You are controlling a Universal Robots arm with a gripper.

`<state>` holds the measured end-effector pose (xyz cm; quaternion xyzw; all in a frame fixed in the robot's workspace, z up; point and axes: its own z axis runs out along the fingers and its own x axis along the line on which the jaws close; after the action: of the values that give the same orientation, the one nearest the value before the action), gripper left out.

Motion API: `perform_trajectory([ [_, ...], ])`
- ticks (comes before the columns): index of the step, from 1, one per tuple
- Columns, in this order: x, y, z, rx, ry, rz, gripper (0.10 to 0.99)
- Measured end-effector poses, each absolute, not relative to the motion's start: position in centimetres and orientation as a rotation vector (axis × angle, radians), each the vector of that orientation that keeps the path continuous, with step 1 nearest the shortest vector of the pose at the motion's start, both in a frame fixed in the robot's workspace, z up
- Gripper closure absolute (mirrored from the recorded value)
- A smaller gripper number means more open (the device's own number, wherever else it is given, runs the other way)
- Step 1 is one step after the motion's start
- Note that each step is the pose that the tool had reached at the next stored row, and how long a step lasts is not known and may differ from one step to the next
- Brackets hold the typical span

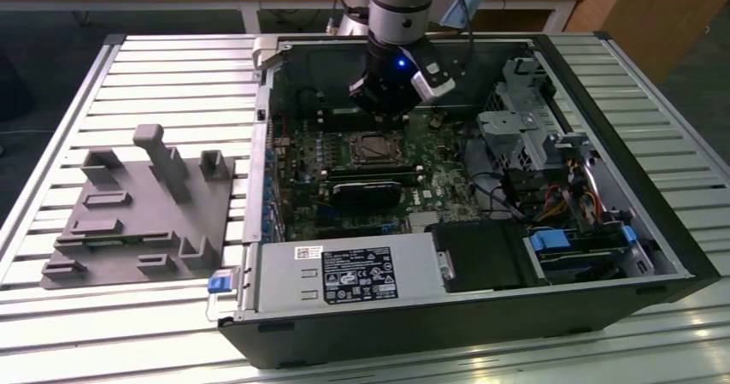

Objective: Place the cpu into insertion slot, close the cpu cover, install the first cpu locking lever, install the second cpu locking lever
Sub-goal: 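Install the second cpu locking lever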

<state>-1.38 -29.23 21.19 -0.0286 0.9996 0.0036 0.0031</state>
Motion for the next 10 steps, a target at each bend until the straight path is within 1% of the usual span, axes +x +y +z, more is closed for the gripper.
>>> perform_trajectory([
  [4, -1.4, -29.3, 21.4, -0.09, 3.134, 0.011, 0.98],
  [10, -1.4, -29.3, 22.7, -0.09, 3.134, 0.011, 0.98],
])
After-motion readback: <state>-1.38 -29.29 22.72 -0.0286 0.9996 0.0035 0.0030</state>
